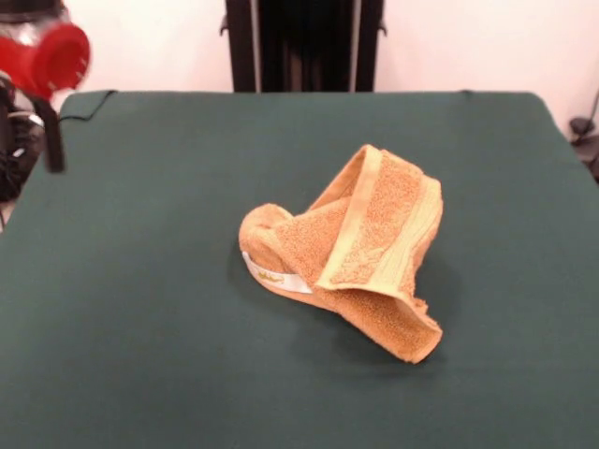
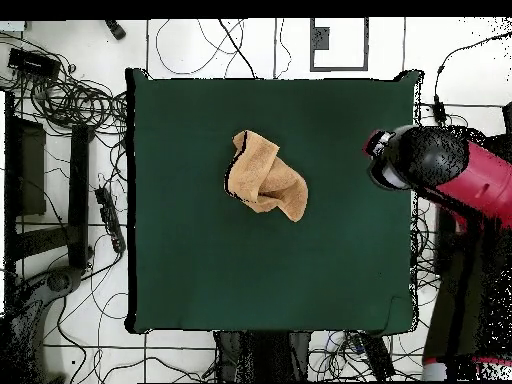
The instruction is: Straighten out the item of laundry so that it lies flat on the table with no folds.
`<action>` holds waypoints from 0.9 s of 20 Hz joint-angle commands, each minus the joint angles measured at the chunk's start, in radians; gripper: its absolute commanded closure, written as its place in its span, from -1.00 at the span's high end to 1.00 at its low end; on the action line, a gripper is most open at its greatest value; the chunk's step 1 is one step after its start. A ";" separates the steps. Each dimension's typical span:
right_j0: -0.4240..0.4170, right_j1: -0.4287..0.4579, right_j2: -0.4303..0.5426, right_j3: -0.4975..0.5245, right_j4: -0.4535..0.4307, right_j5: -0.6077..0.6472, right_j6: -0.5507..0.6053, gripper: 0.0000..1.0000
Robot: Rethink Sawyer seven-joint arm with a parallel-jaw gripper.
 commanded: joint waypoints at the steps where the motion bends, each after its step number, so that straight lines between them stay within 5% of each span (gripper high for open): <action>1: 0.081 0.039 0.111 0.038 -0.029 0.047 0.005 1.00; 18: 0.191 -0.049 0.009 0.127 -0.009 0.047 0.162 1.00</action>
